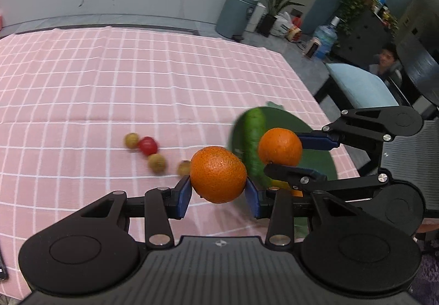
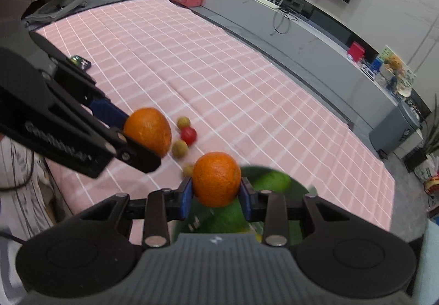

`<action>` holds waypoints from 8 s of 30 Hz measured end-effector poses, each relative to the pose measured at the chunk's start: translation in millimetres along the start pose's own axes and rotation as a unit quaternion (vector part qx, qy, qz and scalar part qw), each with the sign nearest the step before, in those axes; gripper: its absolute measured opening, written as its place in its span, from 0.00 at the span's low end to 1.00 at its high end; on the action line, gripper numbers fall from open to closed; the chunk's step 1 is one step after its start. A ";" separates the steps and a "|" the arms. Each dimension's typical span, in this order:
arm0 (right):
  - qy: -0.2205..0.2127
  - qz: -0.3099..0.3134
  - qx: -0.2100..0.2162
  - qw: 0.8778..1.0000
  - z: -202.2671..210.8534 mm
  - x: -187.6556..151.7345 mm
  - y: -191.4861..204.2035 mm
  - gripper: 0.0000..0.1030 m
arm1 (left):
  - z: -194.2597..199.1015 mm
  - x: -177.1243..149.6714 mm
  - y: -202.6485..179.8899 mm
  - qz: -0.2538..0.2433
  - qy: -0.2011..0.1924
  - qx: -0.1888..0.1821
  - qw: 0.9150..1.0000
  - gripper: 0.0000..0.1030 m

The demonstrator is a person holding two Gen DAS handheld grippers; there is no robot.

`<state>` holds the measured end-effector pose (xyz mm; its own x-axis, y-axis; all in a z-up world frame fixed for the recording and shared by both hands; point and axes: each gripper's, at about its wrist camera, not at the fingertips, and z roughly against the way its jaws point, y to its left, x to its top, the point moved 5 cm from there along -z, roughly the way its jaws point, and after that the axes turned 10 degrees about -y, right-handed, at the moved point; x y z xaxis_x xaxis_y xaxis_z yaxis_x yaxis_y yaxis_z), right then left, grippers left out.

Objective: Organize fruits
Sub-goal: 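Carry both held oranges toward the colander, then lower both oranges into the colander and open both tools, then move both tools back to the small round fruits on the cloth, then grasp a brown round fruit with the right tool while the left tool grasps another, then carry both brown fruits over the colander and open both tools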

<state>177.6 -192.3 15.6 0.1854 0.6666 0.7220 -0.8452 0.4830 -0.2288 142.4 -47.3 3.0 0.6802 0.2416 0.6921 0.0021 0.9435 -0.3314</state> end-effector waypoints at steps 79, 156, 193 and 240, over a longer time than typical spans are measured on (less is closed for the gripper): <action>0.000 -0.071 -0.046 0.996 10.2 -43.8 -55.8 0.65 | -49.9 14.9 -58.5 -0.028 0.028 -0.012 0.999 0.69; 0.080 0.144 0.077 0.983 -132.3 -12.0 58.0 0.20 | -98.2 -26.1 83.4 -0.083 0.037 -0.004 0.996 0.29; -0.016 -0.180 -0.074 0.981 17.6 -48.5 -3.0 0.20 | -25.4 -26.9 -26.8 -0.109 -0.002 -0.039 0.993 0.29; 0.062 -0.207 -0.119 0.969 1.1 -99.2 -37.5 0.33 | -70.0 -43.0 -63.2 -0.123 0.051 -0.080 0.988 0.41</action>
<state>190.4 -277.2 -46.7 0.5551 0.4441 0.7033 -0.5495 0.8306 -0.0908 164.3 -133.2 -50.7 0.7147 -0.0224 0.6990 0.2868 0.9210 -0.2637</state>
